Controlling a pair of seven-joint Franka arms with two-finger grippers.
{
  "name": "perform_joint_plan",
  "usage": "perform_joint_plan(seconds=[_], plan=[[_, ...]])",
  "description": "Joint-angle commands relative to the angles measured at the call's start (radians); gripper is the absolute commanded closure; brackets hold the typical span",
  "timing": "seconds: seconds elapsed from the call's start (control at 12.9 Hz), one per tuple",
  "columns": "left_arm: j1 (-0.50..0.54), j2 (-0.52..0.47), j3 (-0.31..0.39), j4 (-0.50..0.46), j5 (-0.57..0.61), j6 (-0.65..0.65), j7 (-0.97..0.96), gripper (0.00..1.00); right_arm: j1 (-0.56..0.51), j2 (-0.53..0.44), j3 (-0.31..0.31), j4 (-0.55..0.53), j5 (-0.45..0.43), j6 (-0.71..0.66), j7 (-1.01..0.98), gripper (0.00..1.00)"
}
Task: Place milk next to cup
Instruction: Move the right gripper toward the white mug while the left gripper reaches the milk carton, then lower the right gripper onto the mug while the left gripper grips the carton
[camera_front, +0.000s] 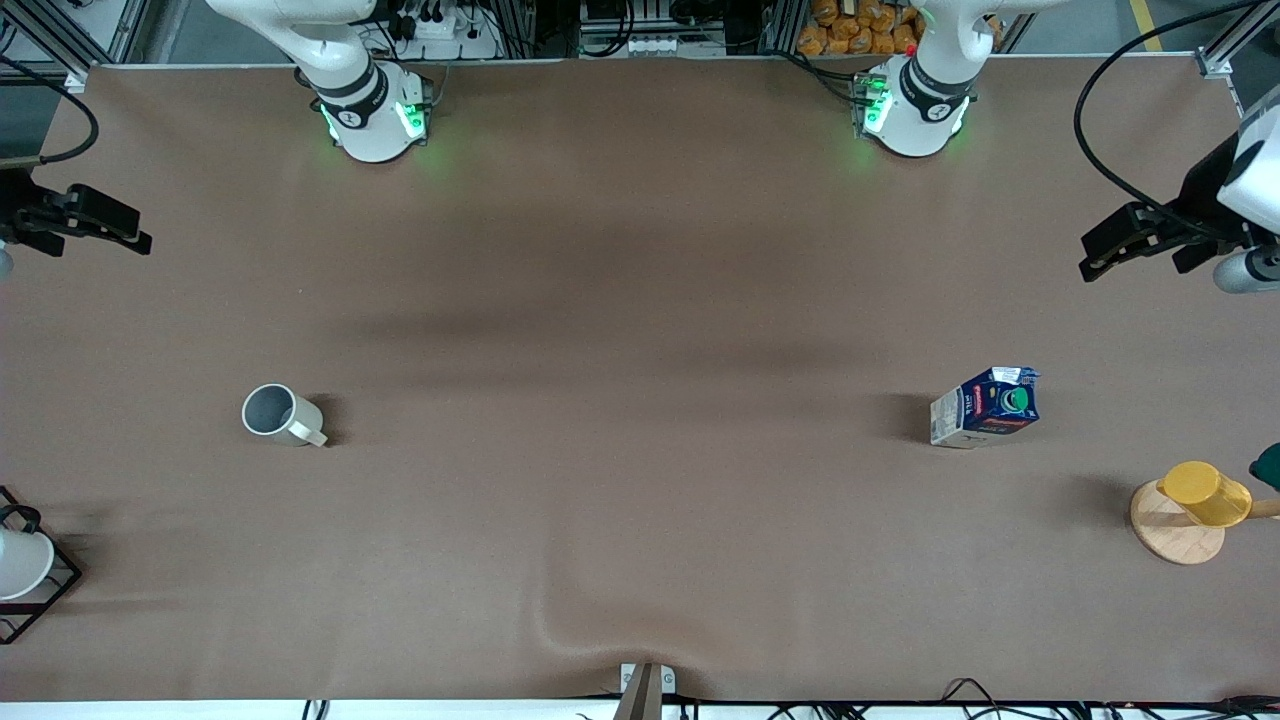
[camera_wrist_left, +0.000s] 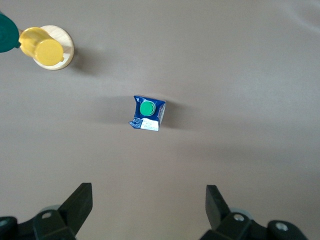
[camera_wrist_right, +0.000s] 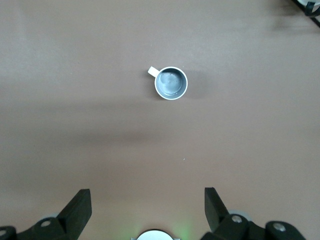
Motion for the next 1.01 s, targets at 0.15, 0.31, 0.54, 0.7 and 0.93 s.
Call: perform_joint_plan(seconds=[0.15, 0.31, 0.54, 0.7, 0.93], plan=[[0.006, 0.045, 0.003, -0.091, 0.037, 0.125, 0.021, 0.0, 0.002, 0.117, 0.008, -0.009, -0.006, 0.069, -0.011, 0.0], [0.006, 0.053, 0.003, -0.208, 0.054, 0.268, 0.021, 0.0, 0.011, 0.189, 0.011, -0.007, -0.005, 0.149, -0.025, 0.0], [0.008, 0.103, 0.003, -0.273, 0.056, 0.385, 0.021, 0.0, 0.008, 0.342, 0.012, -0.006, 0.005, 0.255, -0.089, 0.0], [0.008, 0.149, 0.003, -0.273, 0.057, 0.405, 0.021, 0.0, 0.014, 0.389, 0.012, -0.007, 0.006, 0.295, -0.134, 0.0], [0.009, 0.198, 0.005, -0.271, 0.059, 0.405, 0.056, 0.0, 0.016, 0.461, 0.012, -0.007, 0.005, 0.416, -0.198, 0.0]])
